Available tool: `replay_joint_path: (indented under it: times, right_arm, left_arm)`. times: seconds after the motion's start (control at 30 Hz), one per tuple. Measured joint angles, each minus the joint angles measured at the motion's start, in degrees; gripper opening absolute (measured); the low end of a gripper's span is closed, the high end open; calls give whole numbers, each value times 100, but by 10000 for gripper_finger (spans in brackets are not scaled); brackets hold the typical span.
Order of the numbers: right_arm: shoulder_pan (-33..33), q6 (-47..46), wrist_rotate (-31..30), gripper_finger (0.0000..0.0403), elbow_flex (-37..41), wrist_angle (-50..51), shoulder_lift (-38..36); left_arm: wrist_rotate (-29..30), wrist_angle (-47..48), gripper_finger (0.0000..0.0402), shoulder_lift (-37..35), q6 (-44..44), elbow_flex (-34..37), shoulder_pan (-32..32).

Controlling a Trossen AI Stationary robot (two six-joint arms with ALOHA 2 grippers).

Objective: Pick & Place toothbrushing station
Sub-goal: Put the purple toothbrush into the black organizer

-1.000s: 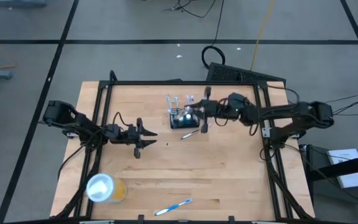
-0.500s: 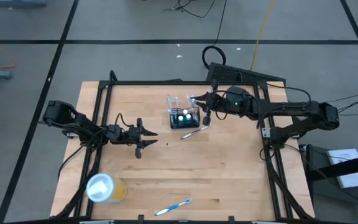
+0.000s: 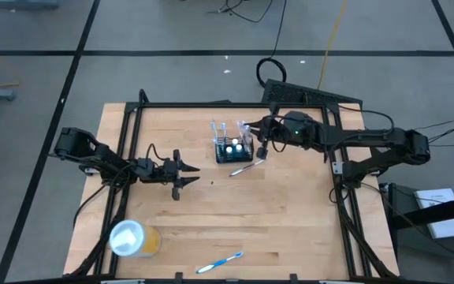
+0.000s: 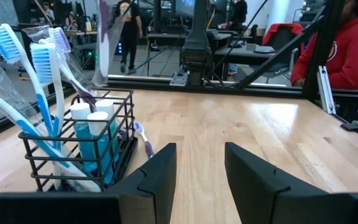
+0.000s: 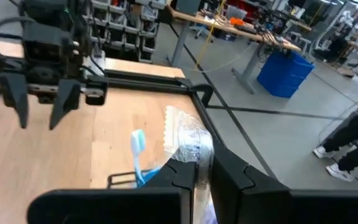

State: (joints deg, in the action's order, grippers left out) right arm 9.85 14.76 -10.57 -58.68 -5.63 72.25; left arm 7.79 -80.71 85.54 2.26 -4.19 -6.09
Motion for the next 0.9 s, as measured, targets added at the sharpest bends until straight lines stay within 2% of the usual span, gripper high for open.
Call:
replay_joint_path:
  times: [0.6, 0.9]
  right_arm:
    - [481, -419, 350, 15, 2, -393, 959]
    - [616, -924, 478, 15, 503, -810, 1068]
  left_arm:
    - [15, 1, 141, 0, 18, 0, 0]
    - [13, 7, 141, 0, 0, 0, 0]
